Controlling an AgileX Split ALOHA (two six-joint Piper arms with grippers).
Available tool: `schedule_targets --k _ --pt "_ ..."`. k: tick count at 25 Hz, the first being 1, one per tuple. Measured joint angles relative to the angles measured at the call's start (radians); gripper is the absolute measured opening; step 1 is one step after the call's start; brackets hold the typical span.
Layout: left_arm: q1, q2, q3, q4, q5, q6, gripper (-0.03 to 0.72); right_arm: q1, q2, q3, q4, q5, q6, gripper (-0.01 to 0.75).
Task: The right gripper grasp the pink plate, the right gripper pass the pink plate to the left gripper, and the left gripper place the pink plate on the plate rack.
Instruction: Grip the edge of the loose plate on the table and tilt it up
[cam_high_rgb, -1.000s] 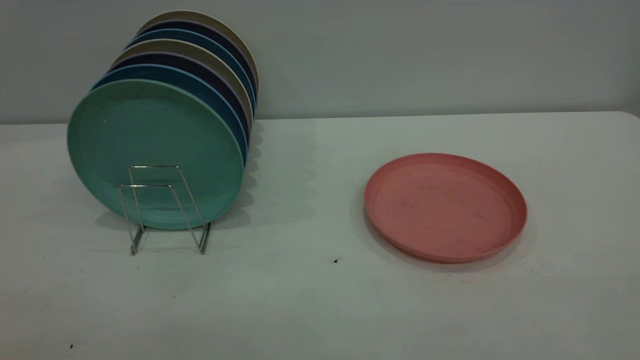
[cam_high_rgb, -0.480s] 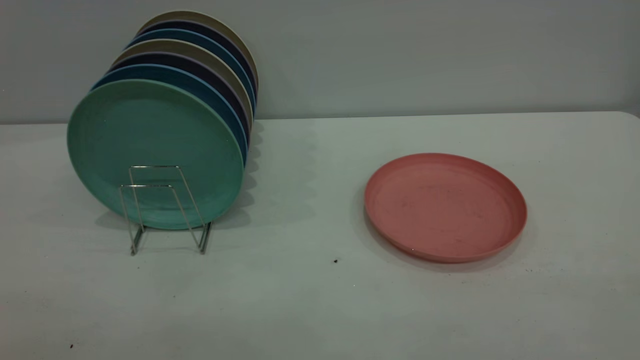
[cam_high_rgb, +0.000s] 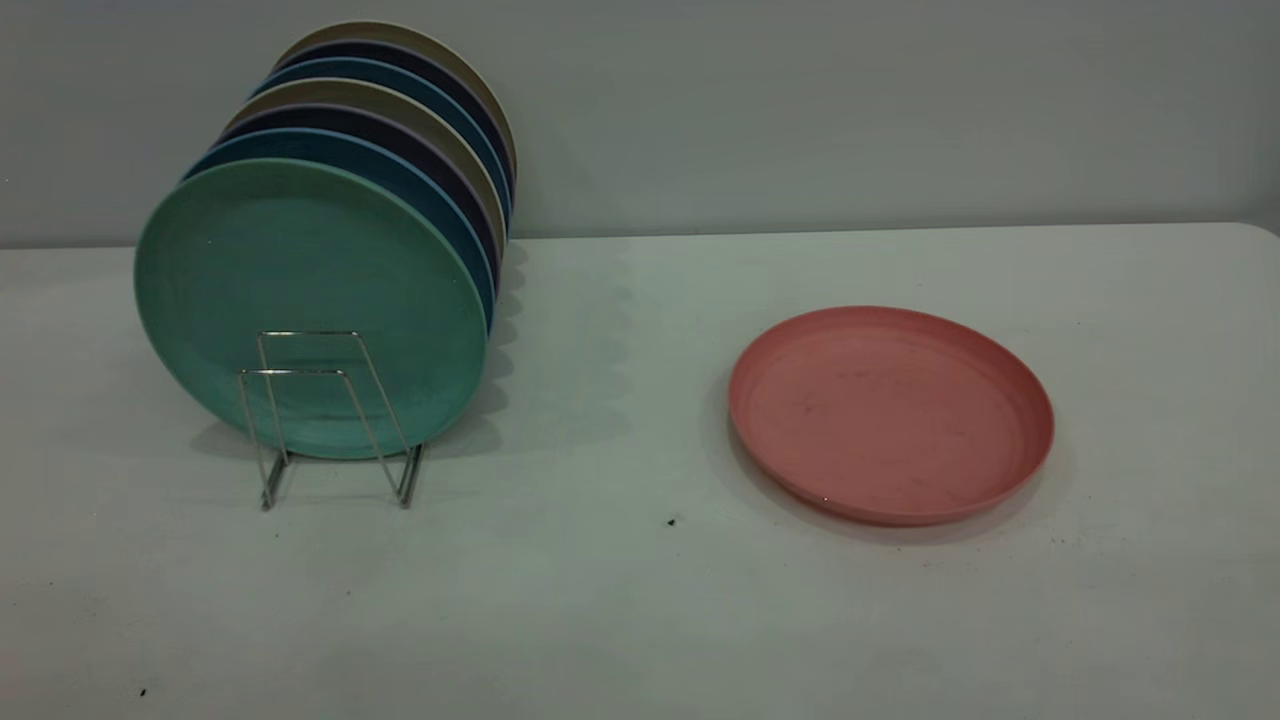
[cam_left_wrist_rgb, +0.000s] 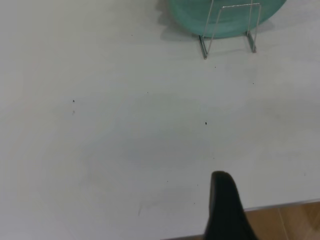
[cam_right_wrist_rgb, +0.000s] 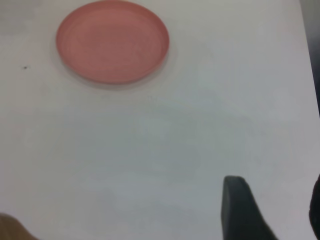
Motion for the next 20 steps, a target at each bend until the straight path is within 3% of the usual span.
schedule_targets --k 12,15,20 --pt "0.0 0.0 0.0 0.0 -0.002 0.001 0.497 0.0 0.0 0.0 0.006 0.0 -0.001 0.351" --pt "0.0 0.0 -0.021 -0.002 -0.085 0.001 0.497 0.0 0.0 -0.009 0.015 -0.025 -0.021 0.351" --pt "0.0 0.119 -0.04 -0.015 -0.249 0.001 0.497 0.0 0.102 -0.021 0.062 -0.199 -0.078 0.351"
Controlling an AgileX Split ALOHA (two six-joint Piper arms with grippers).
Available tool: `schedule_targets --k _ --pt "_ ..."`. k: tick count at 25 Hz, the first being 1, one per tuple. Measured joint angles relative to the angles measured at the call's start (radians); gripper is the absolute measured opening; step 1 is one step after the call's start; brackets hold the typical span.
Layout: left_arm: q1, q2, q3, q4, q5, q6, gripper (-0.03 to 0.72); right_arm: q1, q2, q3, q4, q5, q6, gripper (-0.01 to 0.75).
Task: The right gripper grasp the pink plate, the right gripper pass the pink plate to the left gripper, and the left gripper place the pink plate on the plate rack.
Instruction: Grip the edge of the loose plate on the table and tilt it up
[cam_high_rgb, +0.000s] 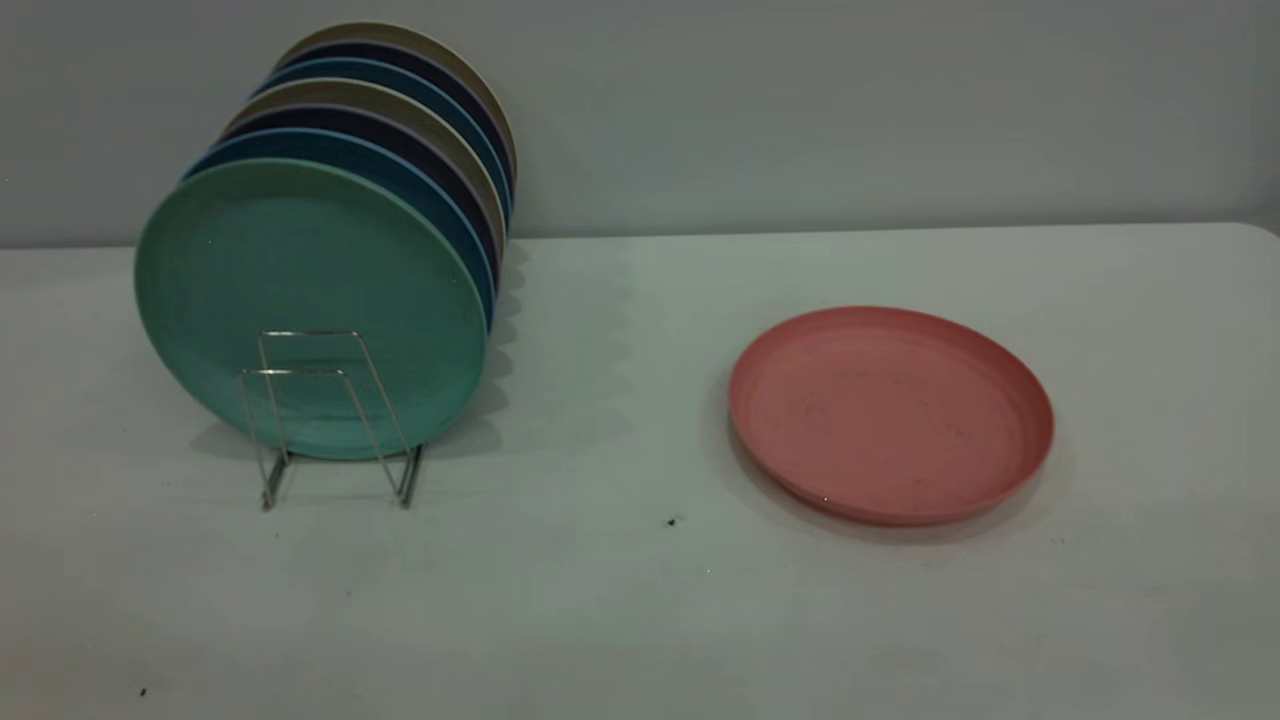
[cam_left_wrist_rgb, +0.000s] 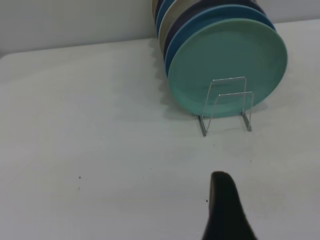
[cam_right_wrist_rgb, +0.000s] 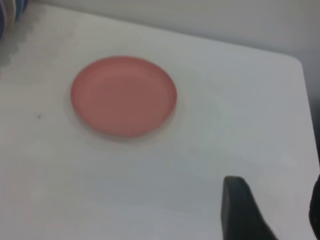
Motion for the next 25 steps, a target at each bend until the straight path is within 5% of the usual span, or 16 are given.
schedule_targets --k 5,10,19,25 --pt "0.0 0.254 -0.049 -0.059 -0.121 0.019 0.497 0.0 0.268 -0.001 0.093 -0.107 -0.047 0.351" --pt "0.0 0.522 -0.117 -0.18 -0.204 0.134 0.497 0.0 0.591 -0.065 0.373 -0.142 -0.273 0.351" --pt "0.0 0.909 -0.128 -0.677 -0.286 0.572 0.497 0.0 1.165 -0.213 0.874 -0.206 -0.719 0.351" --pt "0.0 1.081 -0.128 -0.951 -0.338 0.784 0.497 0.0 1.427 -0.298 0.977 -0.282 -0.828 0.351"
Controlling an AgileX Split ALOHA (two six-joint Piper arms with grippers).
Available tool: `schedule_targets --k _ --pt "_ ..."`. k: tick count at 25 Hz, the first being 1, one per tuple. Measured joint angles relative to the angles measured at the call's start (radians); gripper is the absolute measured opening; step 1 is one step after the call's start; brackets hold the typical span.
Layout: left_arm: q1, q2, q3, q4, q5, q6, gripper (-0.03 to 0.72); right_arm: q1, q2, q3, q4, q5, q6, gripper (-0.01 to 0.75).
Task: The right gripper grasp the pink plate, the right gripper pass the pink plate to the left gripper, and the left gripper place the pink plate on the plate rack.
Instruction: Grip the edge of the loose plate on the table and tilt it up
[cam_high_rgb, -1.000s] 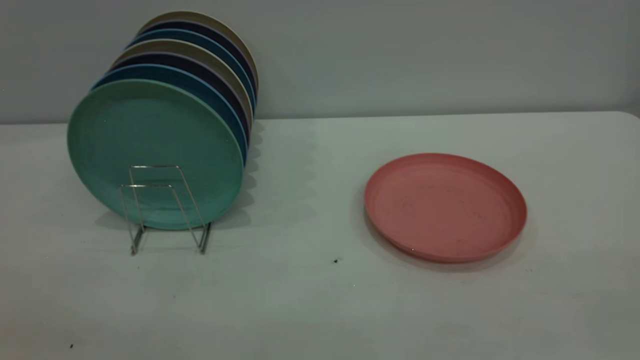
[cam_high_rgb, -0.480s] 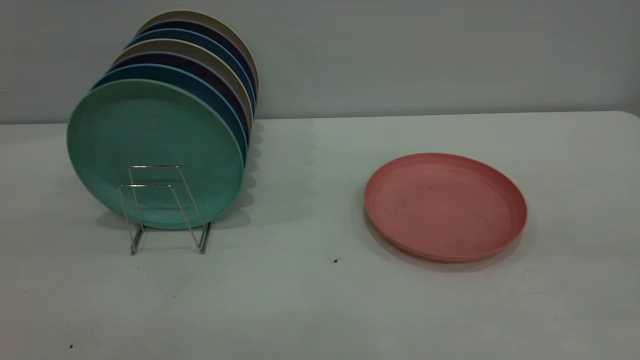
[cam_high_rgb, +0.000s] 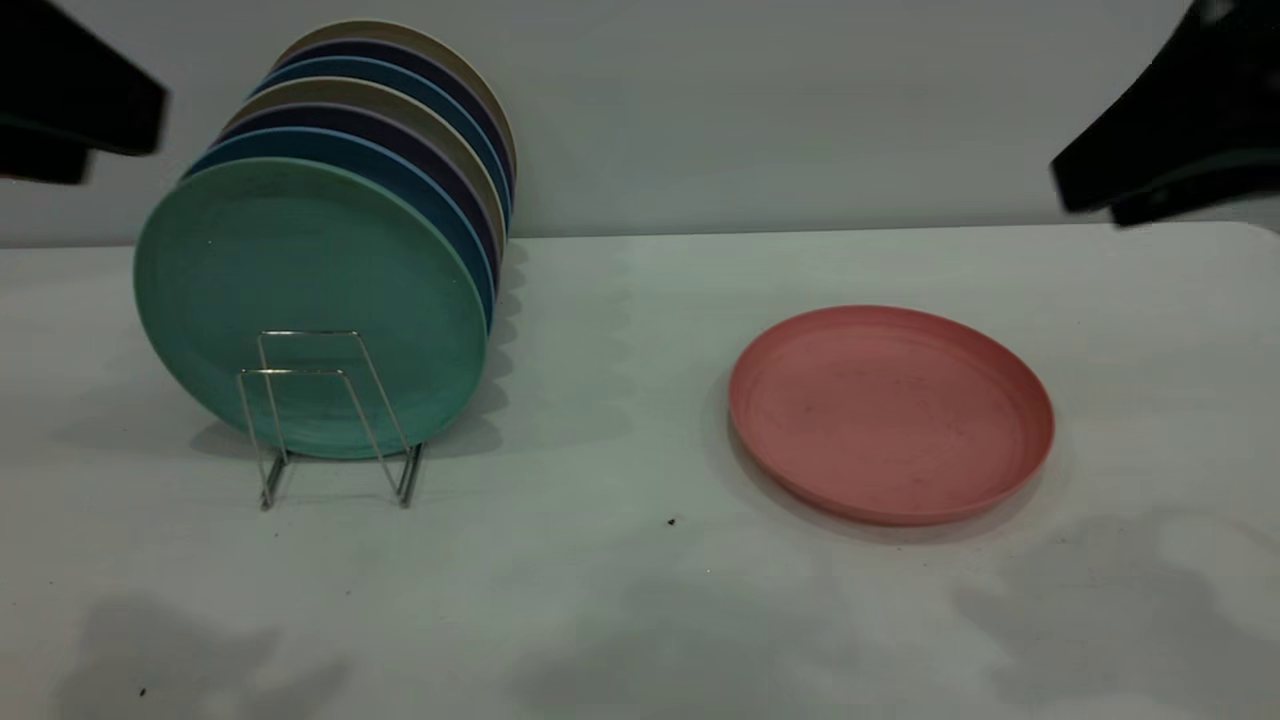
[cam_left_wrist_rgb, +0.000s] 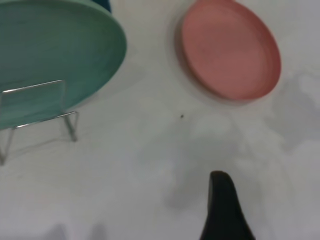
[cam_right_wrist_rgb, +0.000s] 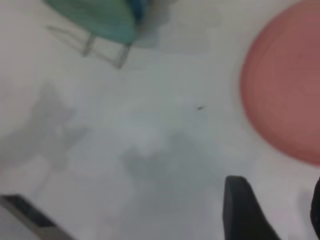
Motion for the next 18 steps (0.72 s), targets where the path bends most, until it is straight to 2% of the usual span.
schedule_targets --k 4,11,18 --pt "0.0 0.06 0.0 -0.079 -0.01 0.048 0.497 -0.031 0.175 -0.071 0.007 -0.04 -0.01 0.351" --pt "0.0 0.066 0.0 -0.093 -0.02 0.055 0.497 -0.146 0.441 -0.202 0.013 -0.026 -0.017 0.351" --pt "0.0 0.066 -0.001 -0.094 -0.02 0.055 0.497 -0.155 0.654 -0.332 0.029 -0.026 -0.015 0.351"
